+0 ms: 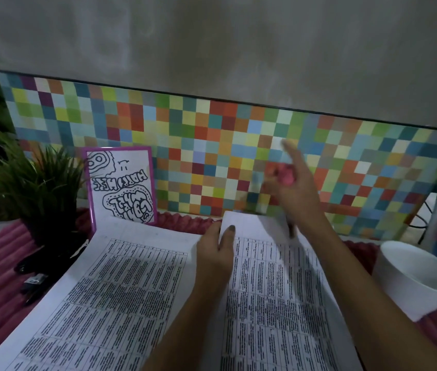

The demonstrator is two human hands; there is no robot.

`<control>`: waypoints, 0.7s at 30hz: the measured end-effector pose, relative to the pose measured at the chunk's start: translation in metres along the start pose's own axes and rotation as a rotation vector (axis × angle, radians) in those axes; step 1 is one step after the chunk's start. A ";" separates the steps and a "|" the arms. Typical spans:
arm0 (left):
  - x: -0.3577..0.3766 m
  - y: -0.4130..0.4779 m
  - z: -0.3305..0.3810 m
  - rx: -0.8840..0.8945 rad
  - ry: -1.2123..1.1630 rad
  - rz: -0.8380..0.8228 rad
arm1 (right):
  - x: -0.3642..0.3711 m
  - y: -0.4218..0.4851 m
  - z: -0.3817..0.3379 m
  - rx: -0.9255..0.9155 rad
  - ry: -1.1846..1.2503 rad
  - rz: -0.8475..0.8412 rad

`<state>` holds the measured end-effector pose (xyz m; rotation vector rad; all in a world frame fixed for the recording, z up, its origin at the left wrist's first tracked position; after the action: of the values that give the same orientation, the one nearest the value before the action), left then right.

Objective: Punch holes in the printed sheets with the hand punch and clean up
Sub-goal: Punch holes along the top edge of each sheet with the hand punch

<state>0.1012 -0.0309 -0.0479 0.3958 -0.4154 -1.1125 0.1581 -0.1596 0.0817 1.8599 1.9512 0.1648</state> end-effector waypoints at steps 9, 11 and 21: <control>0.009 -0.004 0.012 0.103 -0.079 -0.040 | 0.024 0.008 -0.022 -0.108 0.718 0.111; 0.010 -0.005 0.015 0.137 -0.043 -0.038 | 0.027 0.009 -0.022 -0.107 0.702 0.105; 0.010 -0.004 0.020 0.210 0.052 -0.041 | 0.037 0.016 -0.026 -0.125 0.716 -0.035</control>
<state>0.0919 -0.0432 -0.0316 0.6189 -0.4820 -1.0999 0.1631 -0.1170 0.1024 1.8279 2.3354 1.0378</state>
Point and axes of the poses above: each hand's wrist, its own y-axis towards the middle knuckle, its own x-axis out of the palm, z = x × y, the point moved 2 cm from there along y, towards the middle knuckle, and after that the axes turned 8 degrees about x, right-handed, at the moved point
